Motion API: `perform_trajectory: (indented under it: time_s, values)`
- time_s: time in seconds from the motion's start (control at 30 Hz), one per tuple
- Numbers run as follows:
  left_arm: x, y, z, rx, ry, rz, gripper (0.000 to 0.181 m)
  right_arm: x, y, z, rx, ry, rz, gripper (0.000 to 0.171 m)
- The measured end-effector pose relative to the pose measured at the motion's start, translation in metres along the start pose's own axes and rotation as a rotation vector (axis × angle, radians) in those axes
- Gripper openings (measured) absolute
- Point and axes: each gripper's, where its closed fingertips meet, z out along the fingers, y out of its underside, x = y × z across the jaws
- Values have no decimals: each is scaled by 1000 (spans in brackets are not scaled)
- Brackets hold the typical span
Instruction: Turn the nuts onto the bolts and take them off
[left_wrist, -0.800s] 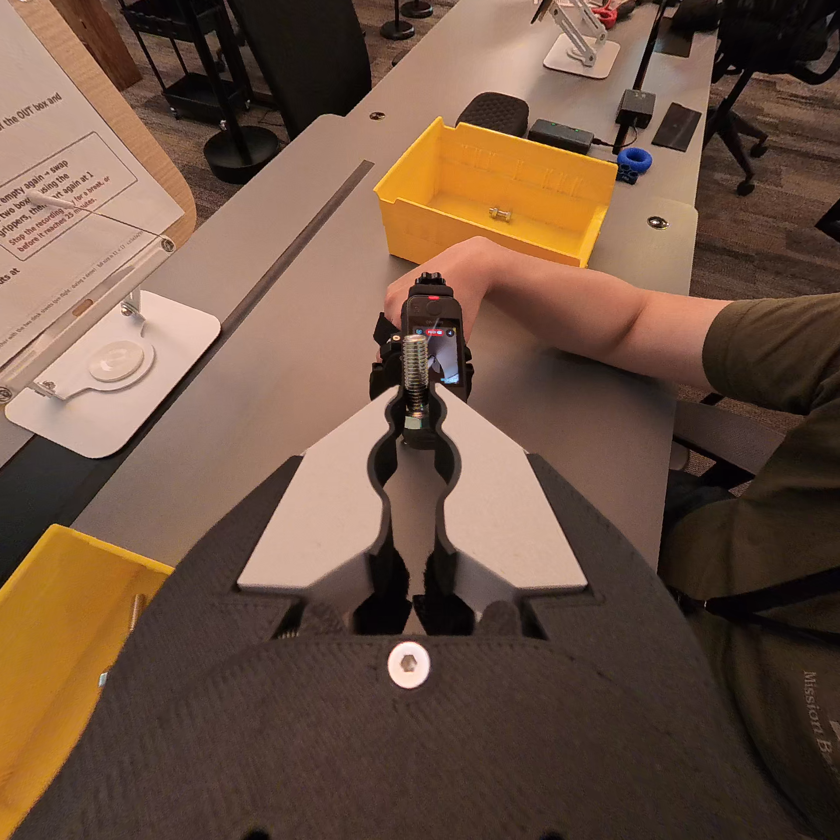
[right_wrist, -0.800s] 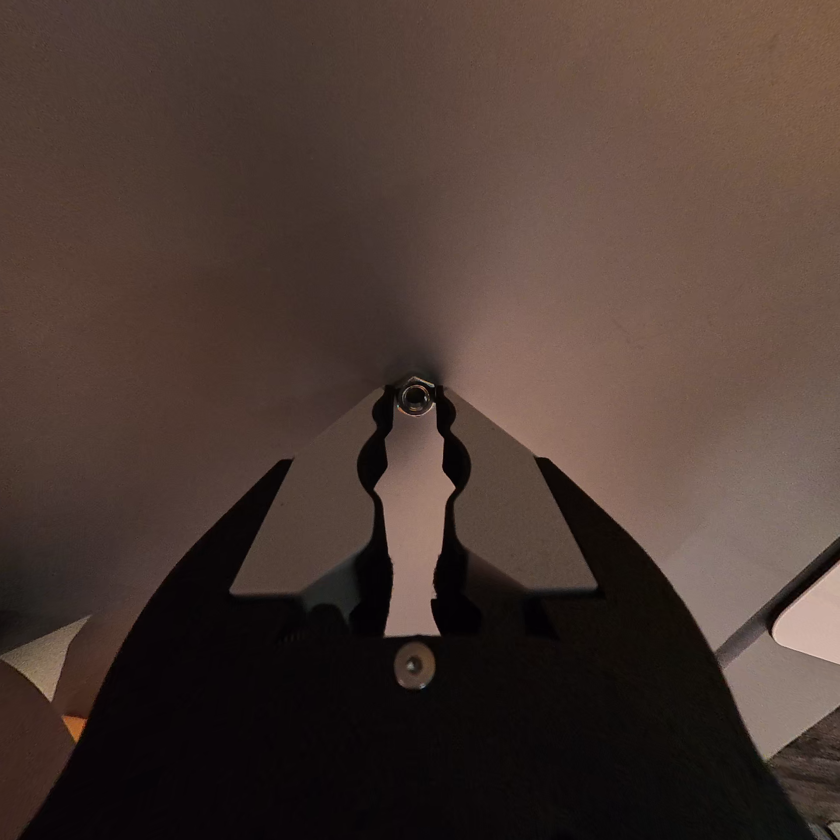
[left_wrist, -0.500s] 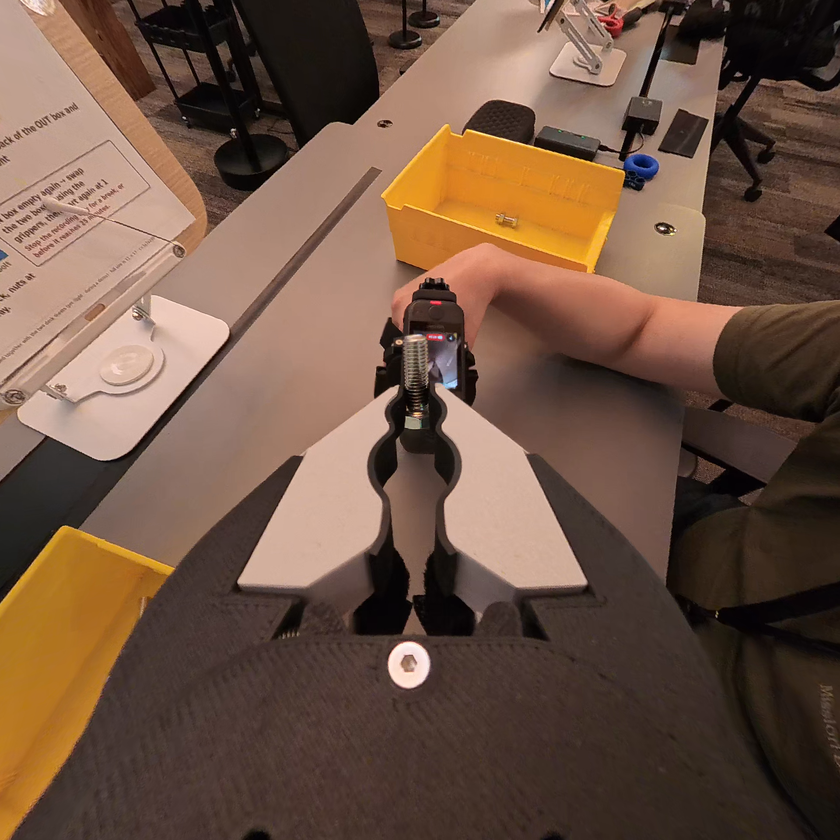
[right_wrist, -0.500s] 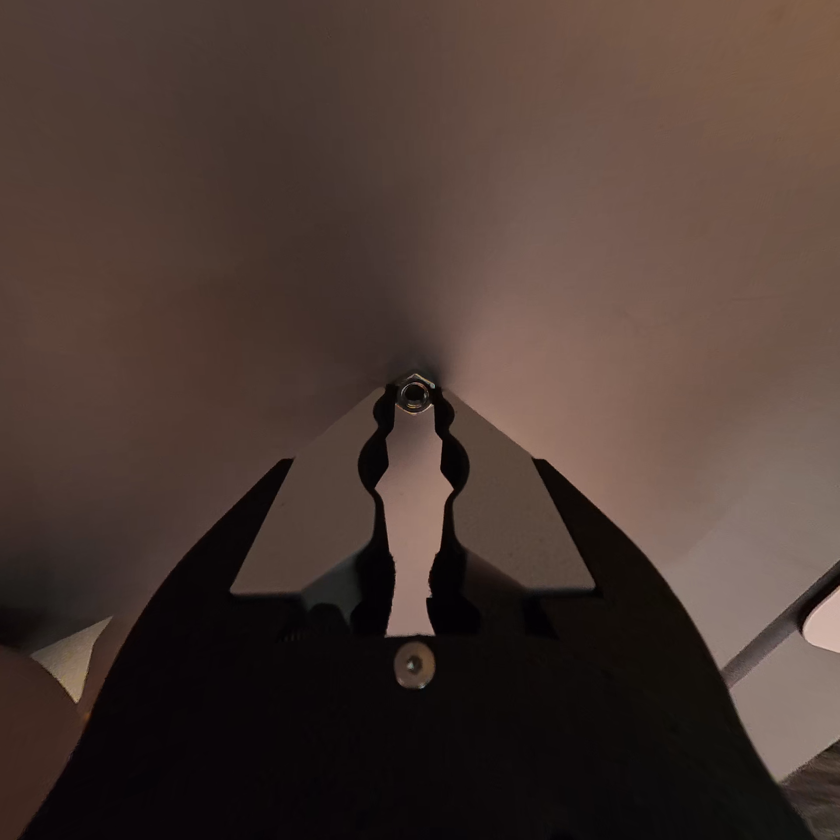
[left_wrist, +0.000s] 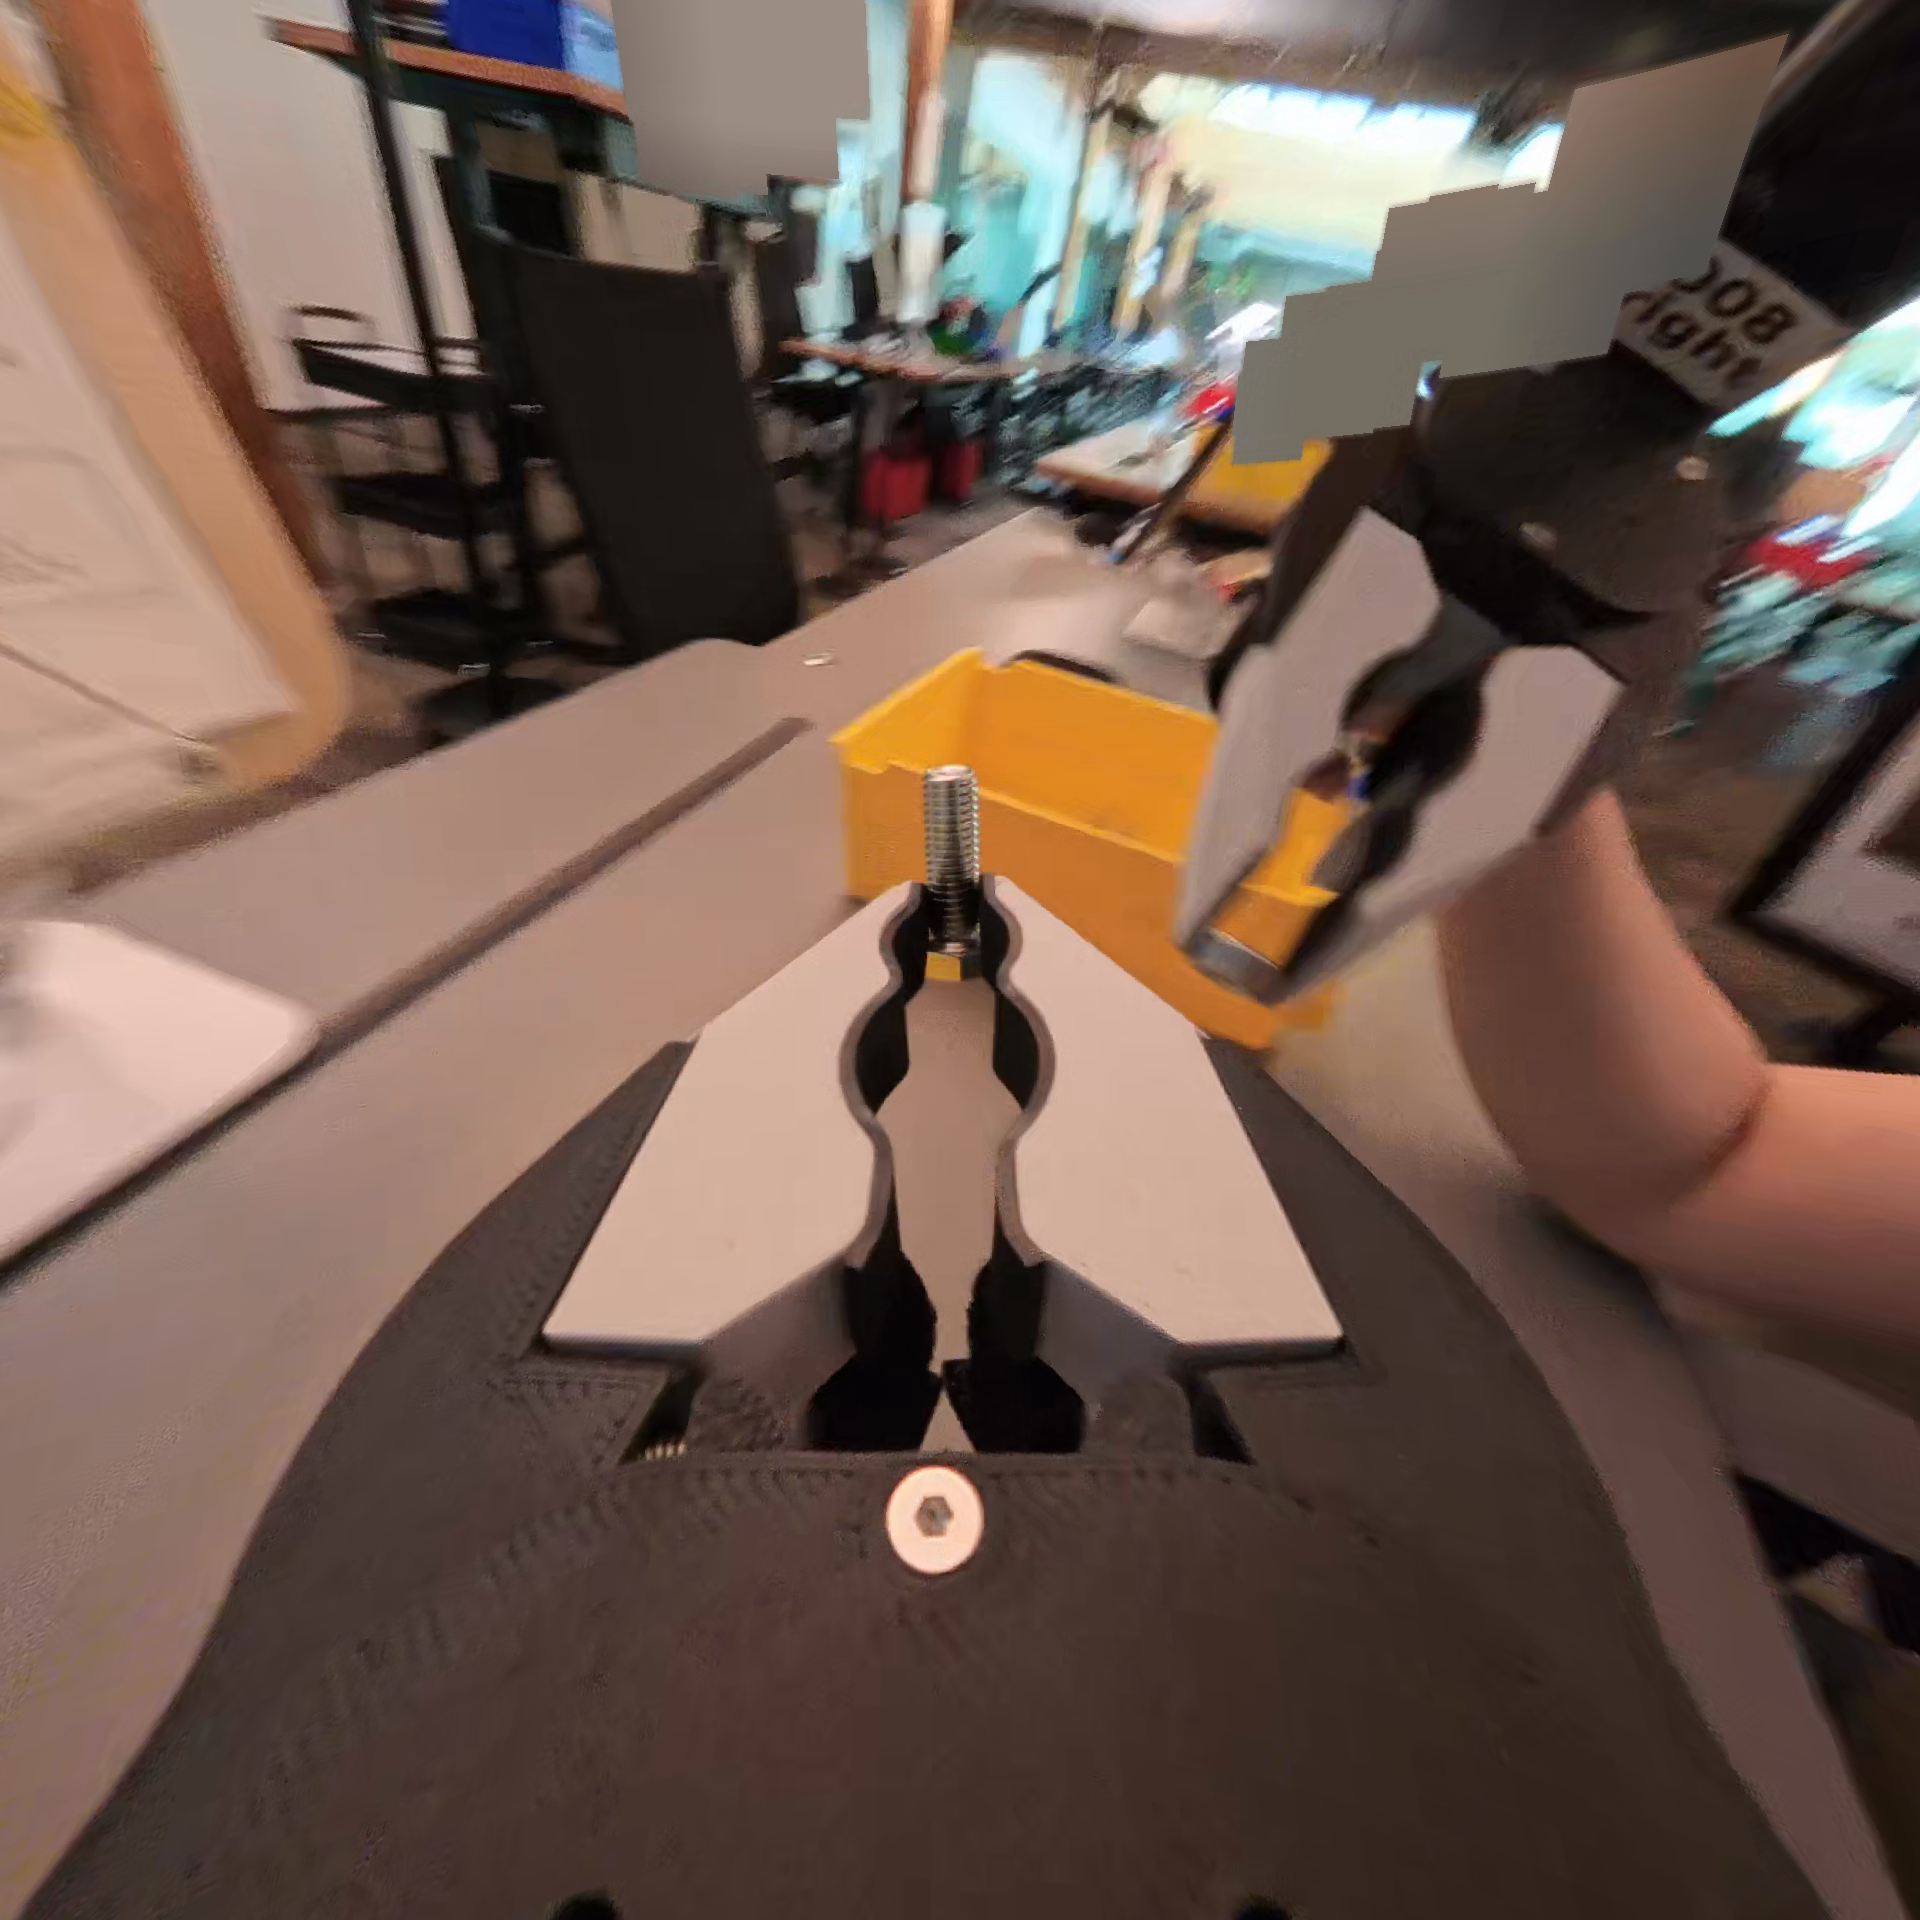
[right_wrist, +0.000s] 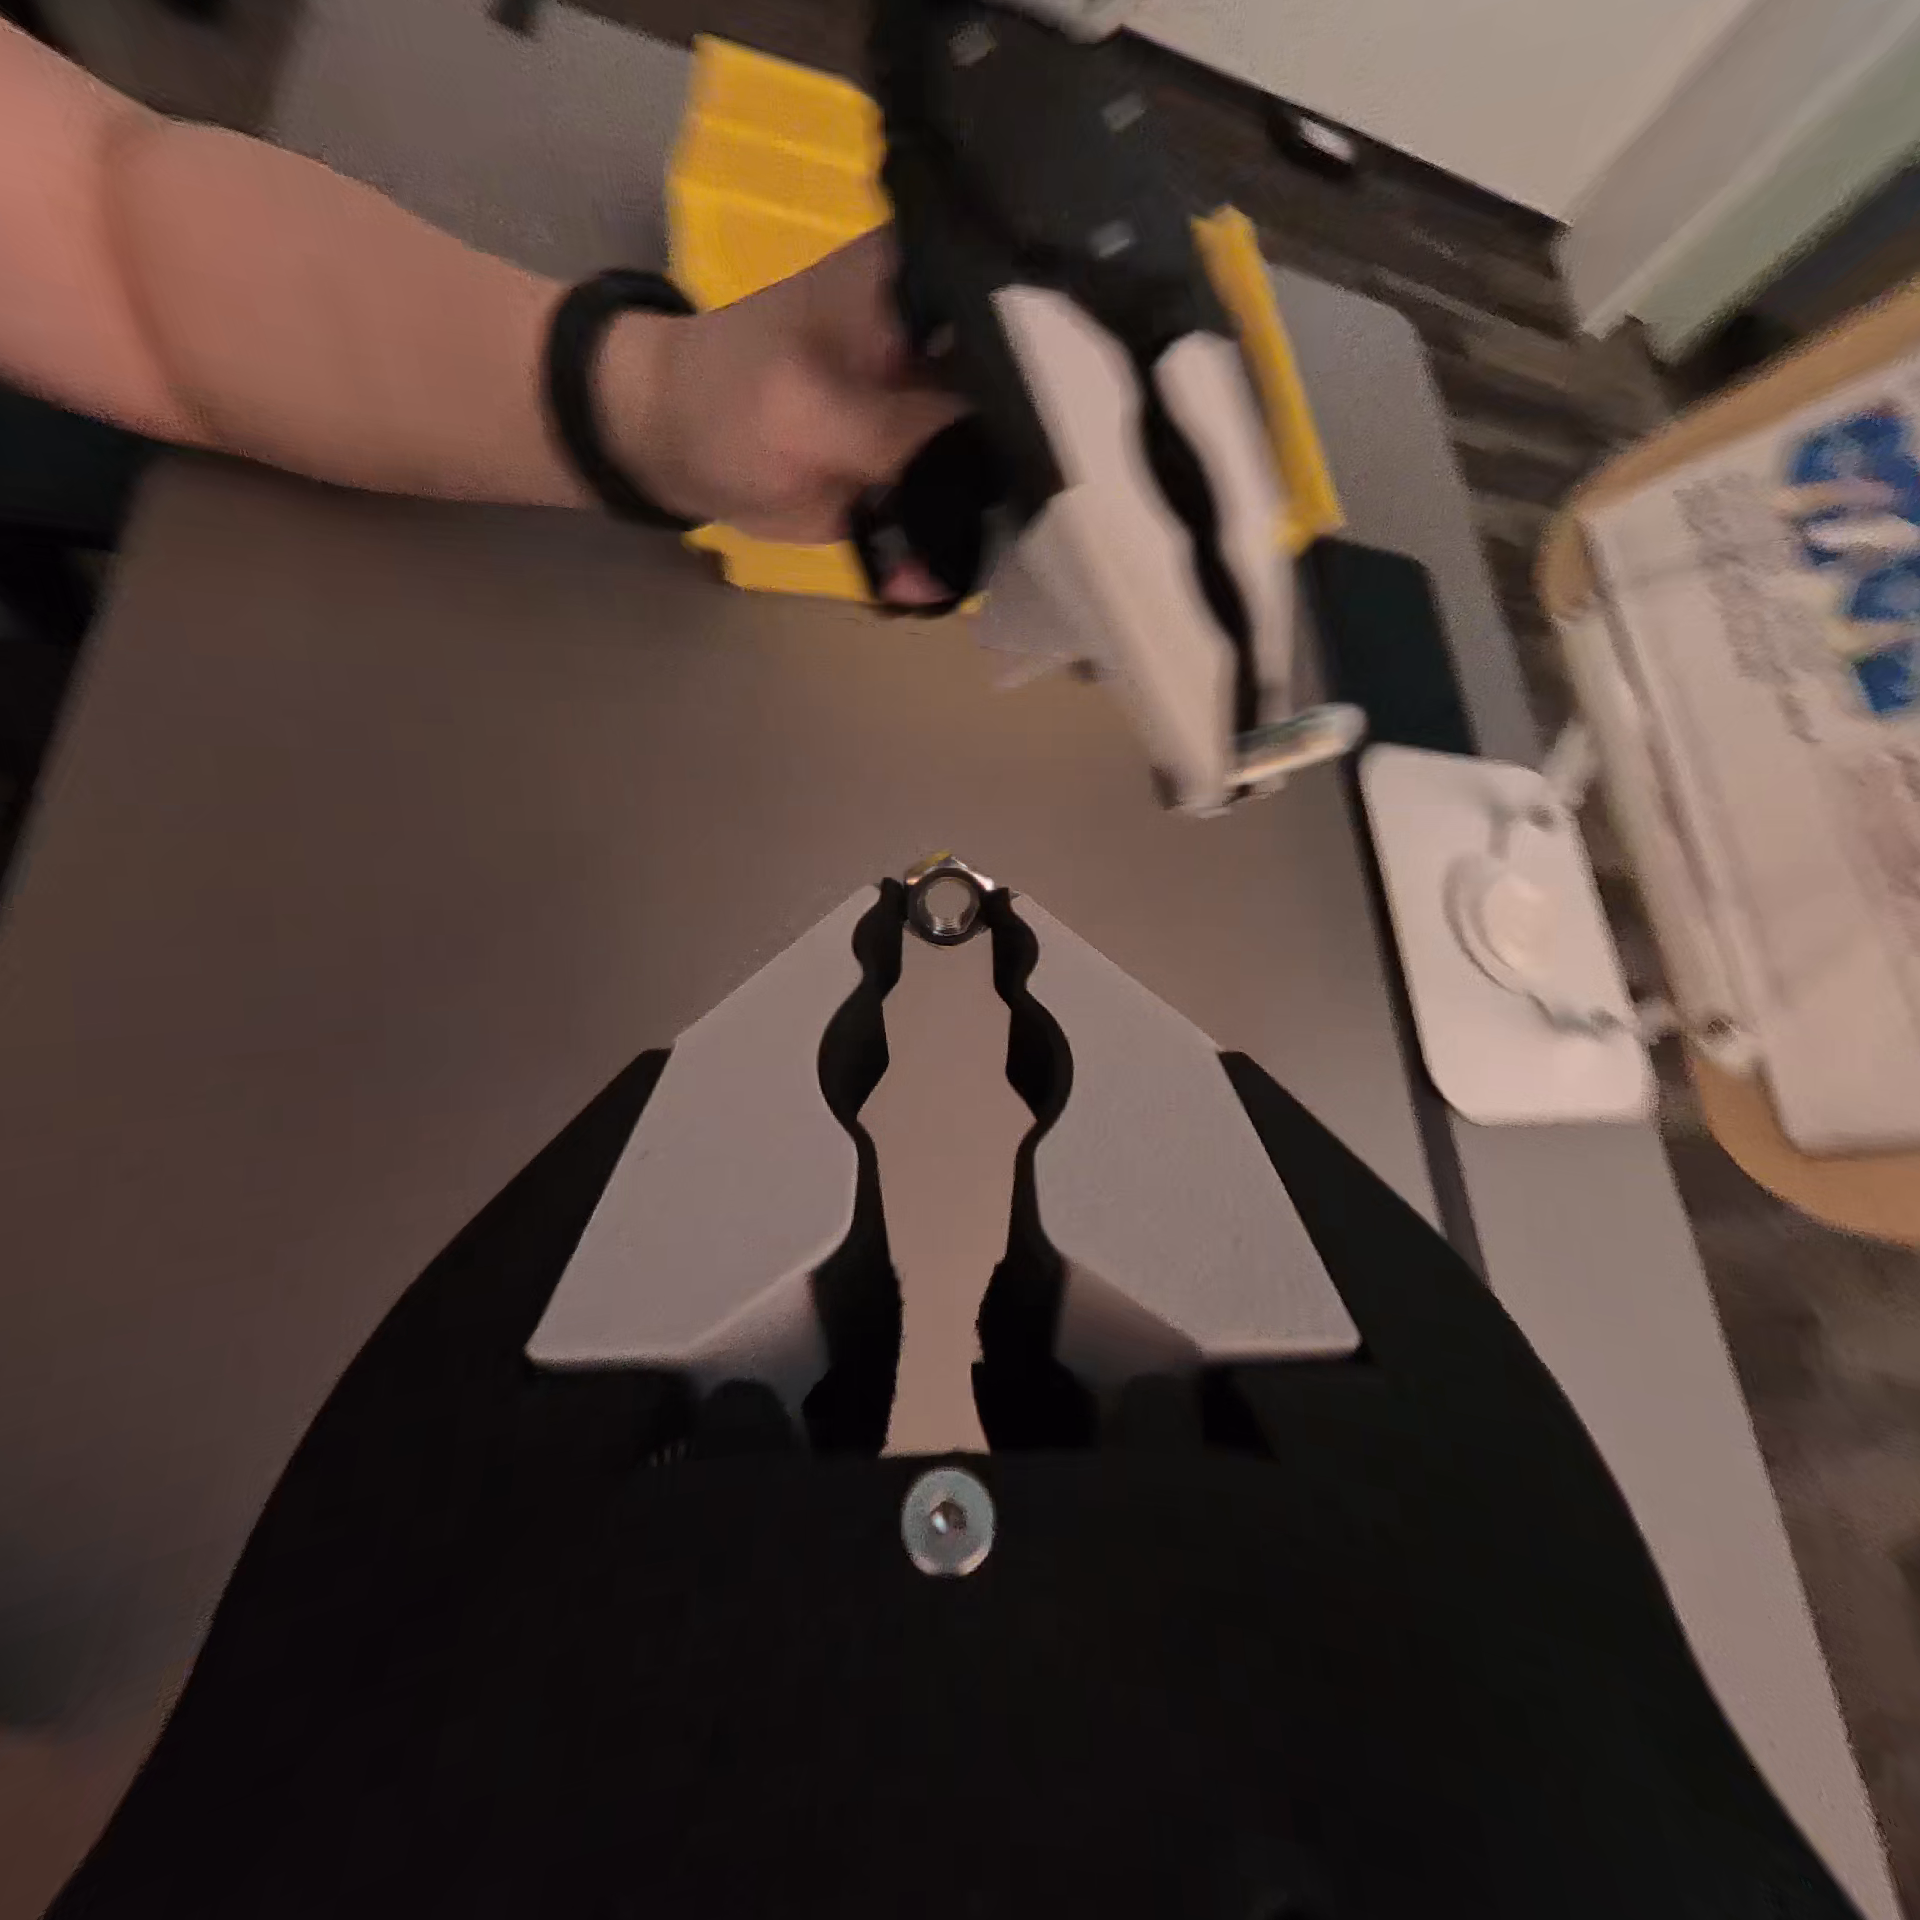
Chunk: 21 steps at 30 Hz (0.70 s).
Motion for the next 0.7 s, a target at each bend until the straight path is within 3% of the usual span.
perform_trajectory:
  time_s: [0.1,0.23,0.37,0.7]
  values:
    - [25,41,24,41,156,-78,7,13,29,-13,-133,121,-1,16]
    - [30,85,23,52,91,12,7,-1,36,-15,-141,81,-66,16]
    - [41,120,15,-41,74,52,7,-21,48,7,-212,-22,-122,16]
    - [61,120,7,-62,84,222,7,-40,51,20,-298,-73,-153,16]
